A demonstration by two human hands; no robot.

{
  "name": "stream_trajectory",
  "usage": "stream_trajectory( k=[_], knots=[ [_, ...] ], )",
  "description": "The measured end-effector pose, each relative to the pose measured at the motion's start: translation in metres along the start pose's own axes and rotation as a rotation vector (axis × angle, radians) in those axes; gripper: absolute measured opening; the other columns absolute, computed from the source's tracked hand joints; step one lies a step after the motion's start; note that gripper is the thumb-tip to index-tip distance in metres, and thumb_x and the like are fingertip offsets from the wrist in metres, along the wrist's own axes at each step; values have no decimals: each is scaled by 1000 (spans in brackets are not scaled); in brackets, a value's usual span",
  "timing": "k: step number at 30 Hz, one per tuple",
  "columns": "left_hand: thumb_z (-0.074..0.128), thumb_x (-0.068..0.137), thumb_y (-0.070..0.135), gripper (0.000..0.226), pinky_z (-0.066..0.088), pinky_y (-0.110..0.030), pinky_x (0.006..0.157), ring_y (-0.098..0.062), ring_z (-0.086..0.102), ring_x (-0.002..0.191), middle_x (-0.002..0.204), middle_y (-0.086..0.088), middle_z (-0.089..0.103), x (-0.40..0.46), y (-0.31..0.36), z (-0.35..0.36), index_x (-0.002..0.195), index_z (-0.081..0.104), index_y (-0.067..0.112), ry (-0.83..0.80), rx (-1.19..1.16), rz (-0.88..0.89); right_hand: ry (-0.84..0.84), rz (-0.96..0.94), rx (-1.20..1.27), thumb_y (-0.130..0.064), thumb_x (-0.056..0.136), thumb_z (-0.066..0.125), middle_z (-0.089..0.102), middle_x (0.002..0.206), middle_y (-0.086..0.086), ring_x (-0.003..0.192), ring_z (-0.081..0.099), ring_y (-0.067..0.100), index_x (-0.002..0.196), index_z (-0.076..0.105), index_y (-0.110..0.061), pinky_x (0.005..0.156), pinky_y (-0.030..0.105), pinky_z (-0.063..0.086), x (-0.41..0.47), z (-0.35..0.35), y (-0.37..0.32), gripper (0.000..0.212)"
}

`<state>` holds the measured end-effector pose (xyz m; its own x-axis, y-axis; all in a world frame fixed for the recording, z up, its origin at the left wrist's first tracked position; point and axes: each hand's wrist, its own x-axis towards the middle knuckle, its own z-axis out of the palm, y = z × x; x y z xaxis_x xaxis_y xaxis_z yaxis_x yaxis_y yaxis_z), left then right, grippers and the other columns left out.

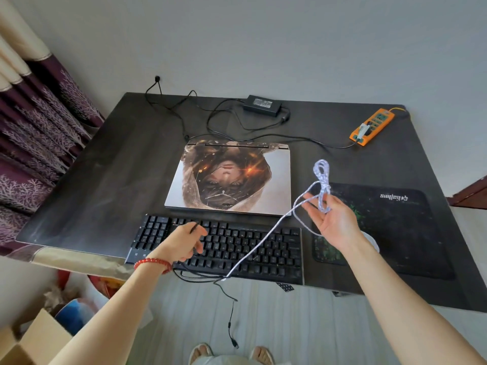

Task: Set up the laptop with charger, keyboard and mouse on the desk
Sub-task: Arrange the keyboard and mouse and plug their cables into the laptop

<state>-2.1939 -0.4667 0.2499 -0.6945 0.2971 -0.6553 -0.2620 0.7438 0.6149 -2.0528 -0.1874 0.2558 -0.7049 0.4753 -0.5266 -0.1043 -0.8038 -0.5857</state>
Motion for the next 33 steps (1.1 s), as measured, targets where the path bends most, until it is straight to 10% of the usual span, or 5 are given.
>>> stream_trajectory(
  k=[7, 11, 16, 22, 33],
  knots=[
    [59, 86, 35, 67, 46, -39, 87, -32, 57, 106, 123, -10, 52, -21, -6, 20, 138, 28, 7, 324, 528, 115, 16, -34, 512, -7, 100, 33, 49, 132, 23, 123, 52, 31, 133, 40, 4, 77, 29, 58, 7, 2, -13, 36],
    [63, 81, 47, 67, 46, -32, 67, -23, 60, 92, 123, -7, 37, -33, -12, 50, 129, 30, 13, 338, 943, 220, 27, -16, 394, -6, 99, 33, 58, 118, 22, 120, 55, 28, 117, 50, 4, 81, 28, 56, 7, 7, -1, 27],
    [55, 85, 44, 44, 40, -33, 85, -22, 43, 108, 126, 0, 41, -22, -25, 91, 124, 48, 25, 295, 1003, 500, -35, 76, 223, -5, 97, 38, 69, 91, 24, 81, 72, 29, 100, 55, 5, 67, 27, 60, 0, 15, 17, 20],
    [51, 91, 36, 24, 32, -28, 80, -22, 44, 102, 105, 1, 51, -11, -39, 123, 100, 66, 19, 314, 670, 452, -154, 214, 143, -5, 94, 42, 73, 90, 20, 86, 72, 28, 95, 60, 7, 55, 20, 57, -20, 12, 38, 21],
    [60, 88, 8, 20, 50, -15, 52, -6, 55, 47, 53, 4, 64, -34, -67, 54, 70, 67, 11, 160, -268, 239, 34, 142, -67, -20, 100, 39, 57, 114, 18, 108, 56, 35, 92, 51, -5, 80, 42, 53, -27, -11, 78, 21]
  ],
)
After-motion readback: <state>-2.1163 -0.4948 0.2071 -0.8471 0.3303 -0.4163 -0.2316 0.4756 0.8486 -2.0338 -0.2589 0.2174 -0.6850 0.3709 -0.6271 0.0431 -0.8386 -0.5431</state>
